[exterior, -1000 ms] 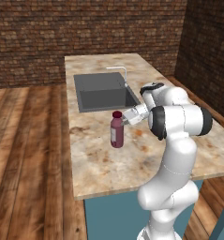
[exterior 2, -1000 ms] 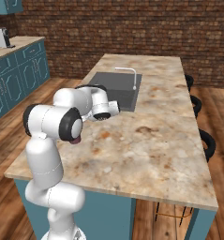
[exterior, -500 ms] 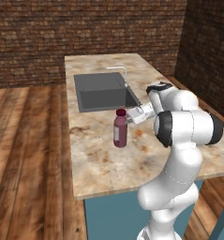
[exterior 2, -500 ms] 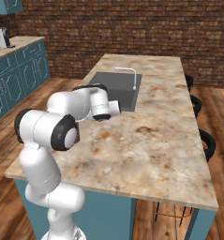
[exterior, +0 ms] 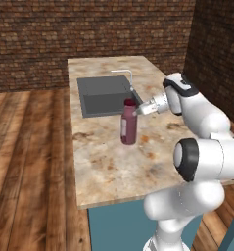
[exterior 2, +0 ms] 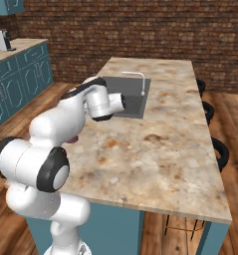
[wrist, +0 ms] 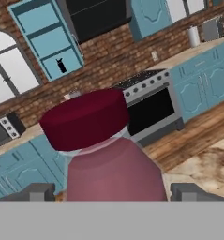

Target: Pick the juice, water bottle from the counter and place them in the open cabinet.

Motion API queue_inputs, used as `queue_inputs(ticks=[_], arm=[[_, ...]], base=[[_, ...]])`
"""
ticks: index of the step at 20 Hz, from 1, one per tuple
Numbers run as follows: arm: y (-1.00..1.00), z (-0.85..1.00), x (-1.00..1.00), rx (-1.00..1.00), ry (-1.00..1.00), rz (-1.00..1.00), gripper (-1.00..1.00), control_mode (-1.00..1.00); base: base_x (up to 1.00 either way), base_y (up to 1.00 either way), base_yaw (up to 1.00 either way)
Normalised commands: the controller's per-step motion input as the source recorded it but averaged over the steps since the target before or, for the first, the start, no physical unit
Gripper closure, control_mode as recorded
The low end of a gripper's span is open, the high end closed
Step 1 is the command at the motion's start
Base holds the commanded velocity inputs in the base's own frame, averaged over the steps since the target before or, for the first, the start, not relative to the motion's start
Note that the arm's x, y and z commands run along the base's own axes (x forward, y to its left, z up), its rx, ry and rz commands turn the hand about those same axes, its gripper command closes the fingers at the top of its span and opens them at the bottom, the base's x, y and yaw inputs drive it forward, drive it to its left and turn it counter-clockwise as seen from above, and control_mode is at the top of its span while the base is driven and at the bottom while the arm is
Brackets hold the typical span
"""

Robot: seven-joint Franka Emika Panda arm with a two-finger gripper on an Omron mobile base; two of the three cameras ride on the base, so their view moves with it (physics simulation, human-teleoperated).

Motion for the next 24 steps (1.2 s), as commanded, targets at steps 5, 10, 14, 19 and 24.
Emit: queue_inputs(ticks=[5,10,14,19,24], arm=[[-0.03,0.84,-0.61,0.0,0.16,-0.08,1.0,-1.0],[-0.16,0.52,-0.59,-0.01,0.06,-0.08,1.0,-1.0],[-0.02,0.19,-0.11,-0.07,-0.01,-0.04,1.0,-1.0],[0.0,0.0,0.0,-0.05,-0.06,0.0,1.0,-1.0],[-0.07,0.15,-0.44,-0.02,-0.14,-0.04,1.0,-1.0]], base=[[0.0,0.0,0.0],[0.0,0.0,0.0],[0.0,0.0,0.0],[0.0,0.0,0.0],[0.0,0.0,0.0]])
